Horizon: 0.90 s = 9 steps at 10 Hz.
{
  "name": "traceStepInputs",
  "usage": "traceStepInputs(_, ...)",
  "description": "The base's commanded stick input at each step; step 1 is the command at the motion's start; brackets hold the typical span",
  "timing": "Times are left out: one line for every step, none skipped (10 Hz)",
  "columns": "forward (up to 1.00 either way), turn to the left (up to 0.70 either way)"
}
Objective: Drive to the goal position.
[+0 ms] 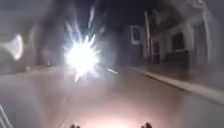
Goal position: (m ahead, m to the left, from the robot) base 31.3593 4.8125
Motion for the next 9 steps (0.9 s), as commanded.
traceStepInputs(0.85,0.0)
traceStepInputs(0.85,0.0)
traceStepInputs(0.85,0.0)
traceStepInputs(0.85,0.0)
traceStepInputs(0.85,0.0)
traceStepInputs(0.85,0.0)
traceStepInputs(0.85,0.0)
traceStepInputs(0.85,0.0)
traceStepInputs(0.85,0.0)
